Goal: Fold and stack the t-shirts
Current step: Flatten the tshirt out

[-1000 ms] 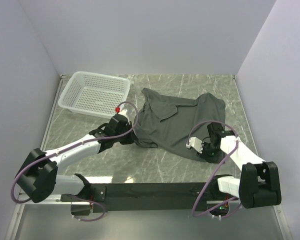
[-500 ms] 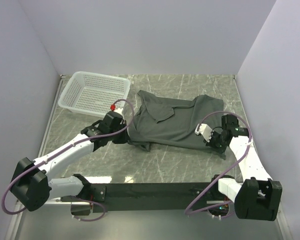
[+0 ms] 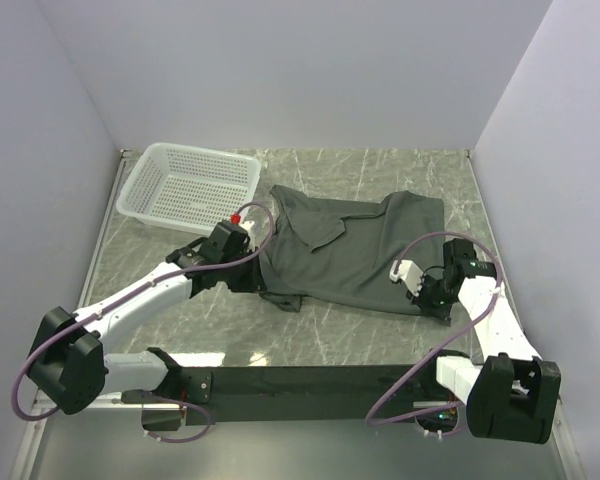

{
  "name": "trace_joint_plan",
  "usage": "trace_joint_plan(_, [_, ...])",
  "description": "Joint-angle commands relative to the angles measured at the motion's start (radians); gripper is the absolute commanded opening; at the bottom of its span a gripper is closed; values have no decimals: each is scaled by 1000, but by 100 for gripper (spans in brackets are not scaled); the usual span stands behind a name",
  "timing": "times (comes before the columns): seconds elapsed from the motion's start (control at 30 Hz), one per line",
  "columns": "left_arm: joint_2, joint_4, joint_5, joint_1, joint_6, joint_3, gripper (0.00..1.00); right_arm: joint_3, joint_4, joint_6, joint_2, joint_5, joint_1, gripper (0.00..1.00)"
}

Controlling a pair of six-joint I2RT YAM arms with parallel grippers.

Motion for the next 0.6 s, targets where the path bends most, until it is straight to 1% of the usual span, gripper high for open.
trace_joint_plan(0.0, [4, 51, 33, 6, 7, -2, 8, -2, -7, -22, 12, -36, -5, 3])
trace_joint_plan(0.13, [36, 88, 10, 17, 1, 8, 3, 58, 3, -2, 90, -85, 4, 4])
trace_joint_plan(0.23, [73, 121, 10, 33, -2, 17, 2, 116, 35, 52, 161, -106, 21, 6])
trace_joint_plan(0.43, [129, 184, 10, 62, -11, 29, 1, 242, 125, 233, 314, -107, 30, 8])
trace_joint_plan(0.47, [135, 192, 9, 66, -13, 29, 1, 251, 144, 286, 325, -103, 31, 9])
trace_joint_plan(0.53, [150, 203, 6, 72, -14, 29, 1, 274, 200, 340, 351, -86, 31, 13])
trace_joint_plan(0.57, [156, 212, 6, 78, -16, 28, 0, 280, 222, 398, 356, -76, 31, 18])
